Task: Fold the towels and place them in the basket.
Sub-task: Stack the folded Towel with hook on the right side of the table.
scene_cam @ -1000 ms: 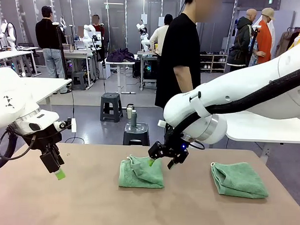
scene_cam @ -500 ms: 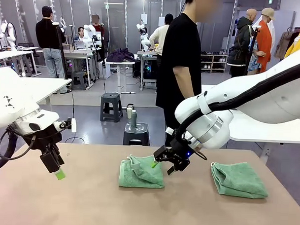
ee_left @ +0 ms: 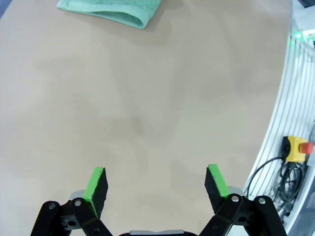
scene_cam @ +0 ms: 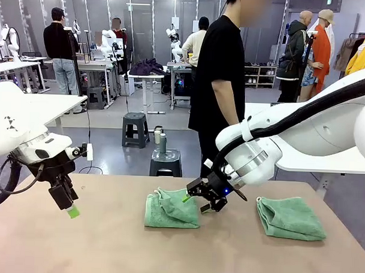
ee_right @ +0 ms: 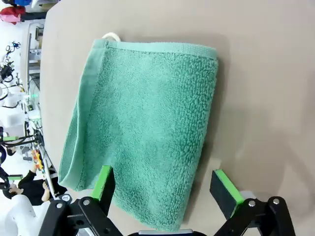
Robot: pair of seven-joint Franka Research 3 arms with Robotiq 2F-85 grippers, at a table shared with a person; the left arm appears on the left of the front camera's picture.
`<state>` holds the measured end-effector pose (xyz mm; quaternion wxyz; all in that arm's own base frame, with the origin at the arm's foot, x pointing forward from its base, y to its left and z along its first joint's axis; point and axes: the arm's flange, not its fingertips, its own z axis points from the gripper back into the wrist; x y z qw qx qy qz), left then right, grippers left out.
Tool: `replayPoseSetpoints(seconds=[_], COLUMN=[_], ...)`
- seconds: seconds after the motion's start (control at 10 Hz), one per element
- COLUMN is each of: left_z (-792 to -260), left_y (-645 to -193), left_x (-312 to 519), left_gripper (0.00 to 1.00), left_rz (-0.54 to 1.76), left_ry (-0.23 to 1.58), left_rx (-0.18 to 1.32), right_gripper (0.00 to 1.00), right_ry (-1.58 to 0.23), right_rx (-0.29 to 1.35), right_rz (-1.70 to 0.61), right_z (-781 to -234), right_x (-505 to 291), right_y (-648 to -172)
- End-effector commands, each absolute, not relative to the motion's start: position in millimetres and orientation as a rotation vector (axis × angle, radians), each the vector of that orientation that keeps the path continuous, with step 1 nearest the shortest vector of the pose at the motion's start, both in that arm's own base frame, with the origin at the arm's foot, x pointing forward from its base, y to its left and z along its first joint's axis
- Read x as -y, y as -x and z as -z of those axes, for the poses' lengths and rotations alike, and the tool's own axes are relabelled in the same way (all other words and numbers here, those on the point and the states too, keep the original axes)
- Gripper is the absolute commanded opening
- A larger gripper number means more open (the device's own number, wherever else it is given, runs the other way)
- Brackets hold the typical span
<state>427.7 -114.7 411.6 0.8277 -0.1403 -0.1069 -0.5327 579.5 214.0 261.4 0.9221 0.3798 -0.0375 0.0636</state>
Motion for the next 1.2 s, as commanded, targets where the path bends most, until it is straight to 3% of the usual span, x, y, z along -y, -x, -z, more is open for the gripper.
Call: replayPoseSetpoints(seconds=[0.0, 0.1, 0.4, 1.1], left_z=[-413.5, -413.5, -413.5, -413.5], left_y=[-431.3, -431.3, -431.3, -431.3], left_x=[114.5, 114.5, 114.5, 114.5], left_gripper=[1.00, 1.00, 1.00, 1.00], left_rz=[1.134, 1.134, 1.134, 1.134], left_ry=[0.290, 0.290, 0.290, 0.290], left_rx=[0.218, 0.218, 0.218, 0.218], right_gripper=[1.00, 0.88, 0.00, 0.00], right_ry=[-0.823, -0.839, -0.843, -0.833], right_rx=[0.089, 0.094, 0.080, 0.101], right_rz=[-0.139, -0.148, -0.162, -0.145], right_z=[-254.7, -254.7, -258.2, -266.6], right_x=[-219.4, -221.7, -229.0, -237.8], right_y=[-581.8, -583.1, -581.0, -574.5])
